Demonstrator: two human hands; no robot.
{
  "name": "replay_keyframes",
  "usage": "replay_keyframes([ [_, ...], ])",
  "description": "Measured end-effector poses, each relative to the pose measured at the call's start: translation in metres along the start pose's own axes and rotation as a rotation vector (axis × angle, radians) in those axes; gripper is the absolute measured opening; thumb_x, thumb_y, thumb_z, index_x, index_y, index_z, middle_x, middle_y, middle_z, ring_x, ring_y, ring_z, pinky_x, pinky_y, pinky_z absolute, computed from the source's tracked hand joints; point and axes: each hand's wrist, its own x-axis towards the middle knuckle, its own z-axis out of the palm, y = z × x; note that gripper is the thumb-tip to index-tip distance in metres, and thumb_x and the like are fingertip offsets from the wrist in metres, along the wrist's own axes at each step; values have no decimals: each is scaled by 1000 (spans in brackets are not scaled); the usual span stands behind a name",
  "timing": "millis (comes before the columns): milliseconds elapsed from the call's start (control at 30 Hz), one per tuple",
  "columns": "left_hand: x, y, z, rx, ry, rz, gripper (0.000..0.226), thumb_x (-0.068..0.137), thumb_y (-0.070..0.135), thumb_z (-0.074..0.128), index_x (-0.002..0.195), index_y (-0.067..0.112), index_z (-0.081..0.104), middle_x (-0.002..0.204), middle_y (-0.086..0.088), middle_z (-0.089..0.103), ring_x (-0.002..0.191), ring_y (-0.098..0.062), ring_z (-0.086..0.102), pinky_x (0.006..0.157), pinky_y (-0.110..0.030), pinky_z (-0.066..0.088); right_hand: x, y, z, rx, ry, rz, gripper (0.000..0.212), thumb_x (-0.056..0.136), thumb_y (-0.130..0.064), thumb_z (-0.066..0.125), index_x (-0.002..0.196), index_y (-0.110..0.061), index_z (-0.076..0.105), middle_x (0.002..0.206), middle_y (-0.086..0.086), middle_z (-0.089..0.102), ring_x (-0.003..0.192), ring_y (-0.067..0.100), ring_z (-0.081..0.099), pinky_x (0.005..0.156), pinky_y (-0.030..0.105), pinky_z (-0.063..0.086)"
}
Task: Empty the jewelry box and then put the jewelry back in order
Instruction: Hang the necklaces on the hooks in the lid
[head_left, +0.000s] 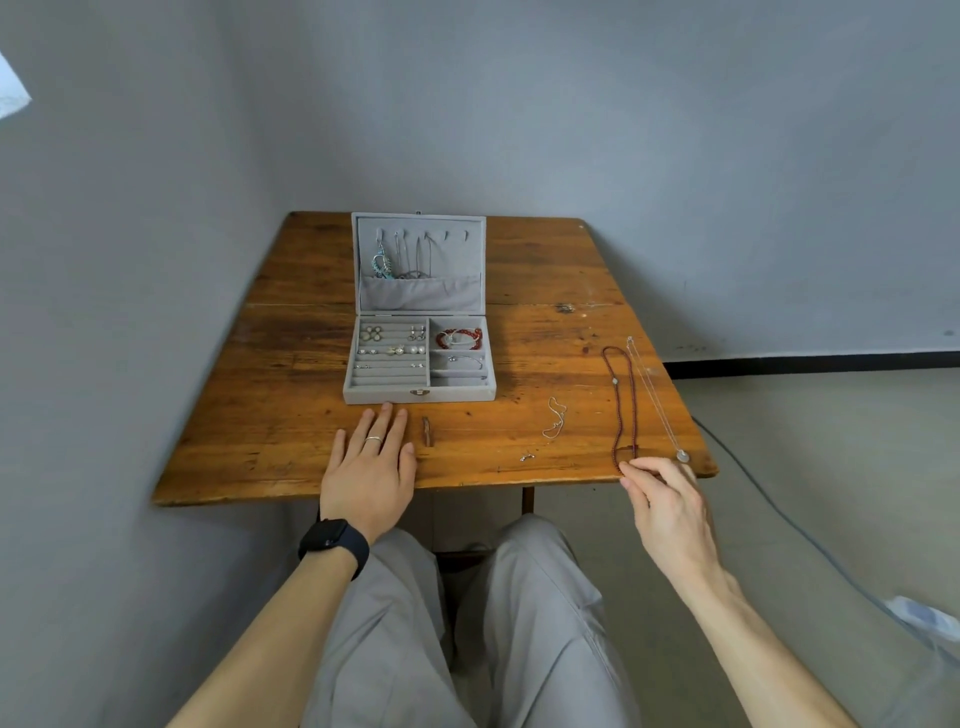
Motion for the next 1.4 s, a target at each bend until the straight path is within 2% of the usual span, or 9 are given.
replay_keyframes([
  [167,-4,7,-3,-162,125,-36,45,103,35,44,143,17,52,150,-3,48,142,-25,39,117,-44,29,2,-1,-15,42,4,-1,19,84,3,75,102,-2,78,101,10,70,85,28,69,82,30,53],
  [267,-18,42,-14,-295,232,109,20,95,34,59,108,23,68,105,4,66,101,-18,57,79,-36,51,1,-7,-29,113,-6,64,18,87,-3,74,104,-9,78,97,3,73,82,20,70,78,21,49],
  [400,-19,122,-18,-697,-359,66,39,96,56,47,98,27,73,93,14,74,88,-9,62,75,-29,52,-14,-18,-46,295,-44,270,17,89,-13,75,103,-22,79,93,-13,76,82,-2,65,74,-1,40],
  [500,-18,173,-9,-1102,-866,-219,48,97,61,46,111,21,70,98,10,77,66,-9,47,56,-20,35,-32,-28,-56,521,-130,474,21,90,-22,73,97,-41,76,90,-28,74,86,-8,67,73,1,43],
  [600,-22,205,7,-1307,-1039,-375,47,95,55,56,111,12,64,83,9,74,59,-11,36,51,-22,24,-52,-30,-62,715,-116,613,26,90,-18,72,90,-44,76,87,-20,76,84,0,71,74,8,49],
  [767,-24,236,20,-1462,-942,-531,17,95,26,66,106,12,68,85,8,72,50,-6,35,43,-17,22,-86,-31,-72,955,2,849,21,89,-8,73,95,-27,79,83,-1,77,78,11,72,73,20,55],
  [1067,2,243,14,-1410,-767,-495,16,96,26,65,90,14,74,83,8,73,51,-3,44,43,-16,28,-129,-25,-76,1124,179,1112,20,88,-5,74,94,-23,80,86,6,78,79,17,74,71,19,56],
  [1300,43,201,-36,-1012,-645,-122,22,97,34,64,98,14,72,88,2,77,63,-8,66,55,-20,49,-128,-9,-79,1081,224,1138,22,87,-5,75,83,-25,82,81,7,77,76,17,73,69,20,57],
  [1400,70,166,-61,-1100,-662,-161,17,98,33,61,93,20,70,82,6,73,69,-10,63,64,-26,45,-113,-5,-78,1072,224,1116,20,87,-4,74,84,-23,81,81,6,77,75,16,74,68,19,57],
])
